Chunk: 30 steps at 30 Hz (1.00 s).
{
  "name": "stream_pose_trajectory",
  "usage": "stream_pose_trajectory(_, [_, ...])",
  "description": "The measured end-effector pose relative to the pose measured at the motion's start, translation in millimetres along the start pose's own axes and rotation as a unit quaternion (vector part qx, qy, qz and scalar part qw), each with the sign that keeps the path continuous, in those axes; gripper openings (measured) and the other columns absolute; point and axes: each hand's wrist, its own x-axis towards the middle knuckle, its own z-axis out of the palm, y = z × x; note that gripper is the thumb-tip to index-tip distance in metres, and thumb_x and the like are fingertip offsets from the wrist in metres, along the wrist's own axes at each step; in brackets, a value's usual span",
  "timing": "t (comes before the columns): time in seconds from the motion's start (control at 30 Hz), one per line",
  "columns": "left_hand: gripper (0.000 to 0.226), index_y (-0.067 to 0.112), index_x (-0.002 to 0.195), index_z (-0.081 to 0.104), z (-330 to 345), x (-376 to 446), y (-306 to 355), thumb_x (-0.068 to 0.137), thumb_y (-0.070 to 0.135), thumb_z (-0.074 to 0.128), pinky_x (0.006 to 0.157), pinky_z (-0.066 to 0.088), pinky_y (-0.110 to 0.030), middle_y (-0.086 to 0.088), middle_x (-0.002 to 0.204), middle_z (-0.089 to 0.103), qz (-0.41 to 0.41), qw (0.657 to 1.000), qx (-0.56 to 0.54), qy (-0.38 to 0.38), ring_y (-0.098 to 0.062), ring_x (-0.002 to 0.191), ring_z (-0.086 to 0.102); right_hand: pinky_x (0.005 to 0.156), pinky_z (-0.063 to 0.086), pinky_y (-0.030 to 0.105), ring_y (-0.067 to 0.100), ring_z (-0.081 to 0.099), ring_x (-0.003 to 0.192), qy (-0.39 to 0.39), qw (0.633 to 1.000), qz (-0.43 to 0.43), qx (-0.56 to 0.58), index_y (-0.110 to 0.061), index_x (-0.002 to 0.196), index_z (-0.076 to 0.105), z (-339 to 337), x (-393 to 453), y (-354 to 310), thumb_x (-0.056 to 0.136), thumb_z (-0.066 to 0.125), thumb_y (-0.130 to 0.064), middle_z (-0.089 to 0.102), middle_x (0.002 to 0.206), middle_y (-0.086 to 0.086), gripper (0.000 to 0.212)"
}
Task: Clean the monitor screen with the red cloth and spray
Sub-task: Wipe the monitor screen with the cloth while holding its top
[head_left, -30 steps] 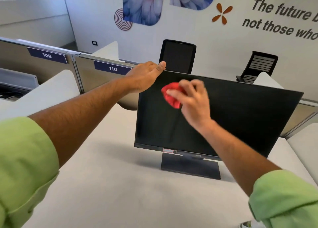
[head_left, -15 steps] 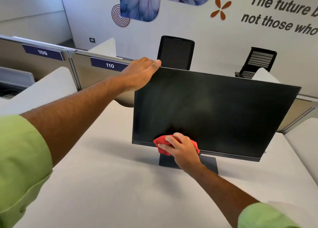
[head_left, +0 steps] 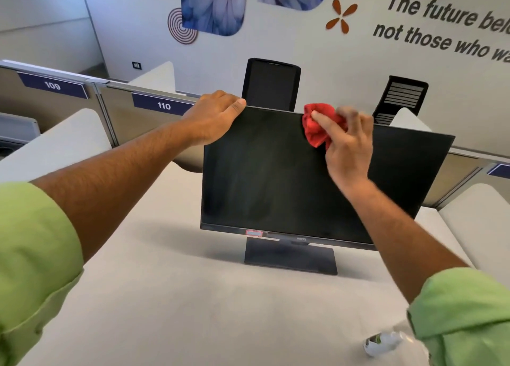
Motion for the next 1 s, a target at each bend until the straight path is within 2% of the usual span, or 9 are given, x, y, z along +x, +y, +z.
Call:
stream_pose_trajectory(0.13, [0.054,0.022,0.142,0.049,1,0,-8,0.105,0.052,0.023,0.11,0.029,-0.039,-0.005,0.145,0.048,0.001,1.0,-0.009,-0.002,-0.023,0.134,0.04,0.088,0.055,0.048,0.041,0.061,0.108,-0.06,0.997,-0.046,0.033,-0.031,0.127,0.077,12,-89,-28,0.1,0.062,-0.006,0.069,0.124,0.01,0.04])
stream_pose_trajectory(0.23, [0.054,0.024,0.139,0.052,1,1,-12,0.102,0.051,0.023,0.104,0.028,-0.033,-0.004,0.141,0.051,0.007,1.0,-0.013,0.006,-0.02,0.13,0.042,0.077,0.056,0.043,0.035,0.059,0.112,-0.153,0.979,-0.118,0.065,-0.032,0.124,0.075,15,-171,-41,0.09,0.072,-0.009,0.067,0.124,0.005,0.041])
stream_pose_trajectory(0.3, [0.053,0.025,0.139,0.052,2,1,-10,0.101,0.049,0.023,0.103,0.026,-0.032,-0.003,0.141,0.051,0.014,1.0,-0.004,0.006,-0.02,0.129,0.041,0.079,0.061,0.041,0.03,0.057,0.118,-0.227,0.959,-0.146,0.086,-0.032,0.129,0.072,12,-209,-42,0.081,0.091,-0.016,0.064,0.13,0.002,0.055])
stream_pose_trajectory(0.37, [0.053,0.026,0.14,0.052,2,0,-9,0.1,0.049,0.024,0.103,0.026,-0.032,-0.003,0.142,0.05,0.017,1.0,0.003,0.007,-0.02,0.131,0.041,0.079,0.061,0.041,0.029,0.058,0.118,-0.261,0.947,-0.164,0.085,-0.033,0.133,0.069,11,-215,-37,0.078,0.095,-0.02,0.064,0.133,0.001,0.062])
stream_pose_trajectory(0.5, [0.052,0.026,0.14,0.051,2,-1,-8,0.1,0.048,0.027,0.105,0.026,-0.034,-0.003,0.144,0.049,0.014,1.0,0.012,0.009,-0.022,0.133,0.04,0.068,0.043,0.037,0.032,0.061,0.103,-0.187,0.965,-0.173,0.054,-0.037,0.121,0.074,4,-164,-9,0.096,0.07,-0.018,0.067,0.122,0.002,0.031])
stream_pose_trajectory(0.67, [0.051,0.025,0.14,0.052,4,-1,-2,0.097,0.044,0.031,0.109,0.029,-0.039,-0.005,0.143,0.05,0.011,1.0,0.01,0.018,-0.023,0.133,0.04,0.077,0.051,0.046,0.04,0.061,0.109,-0.05,0.998,-0.044,-0.021,-0.039,0.124,0.077,-22,-55,50,0.099,0.066,-0.016,0.069,0.125,0.007,0.036])
stream_pose_trajectory(0.77, [0.052,0.025,0.14,0.051,4,1,-2,0.096,0.044,0.031,0.111,0.028,-0.04,-0.004,0.144,0.049,0.001,1.0,0.011,0.018,-0.023,0.135,0.038,0.088,0.054,0.053,0.041,0.057,0.118,-0.025,0.998,-0.002,-0.05,-0.036,0.132,0.072,-29,-5,78,0.101,0.064,-0.023,0.063,0.134,0.01,0.034])
stream_pose_trajectory(0.9, [0.054,0.025,0.14,0.052,7,2,-4,0.093,0.044,0.033,0.112,0.027,-0.039,-0.005,0.144,0.049,-0.005,1.0,0.008,0.023,-0.024,0.135,0.038,0.093,0.055,0.05,0.039,0.057,0.115,0.021,0.997,0.055,-0.043,-0.033,0.129,0.073,-18,-30,62,0.103,0.061,-0.019,0.063,0.129,0.011,0.032])
stream_pose_trajectory(1.0, [0.055,0.024,0.139,0.052,8,4,-4,0.091,0.044,0.033,0.113,0.027,-0.041,-0.006,0.143,0.049,-0.011,1.0,0.006,0.025,-0.025,0.135,0.038,0.087,0.052,0.045,0.037,0.06,0.111,-0.026,0.999,0.025,0.008,-0.033,0.116,0.077,-5,-107,31,0.097,0.073,-0.018,0.066,0.124,0.005,0.024])
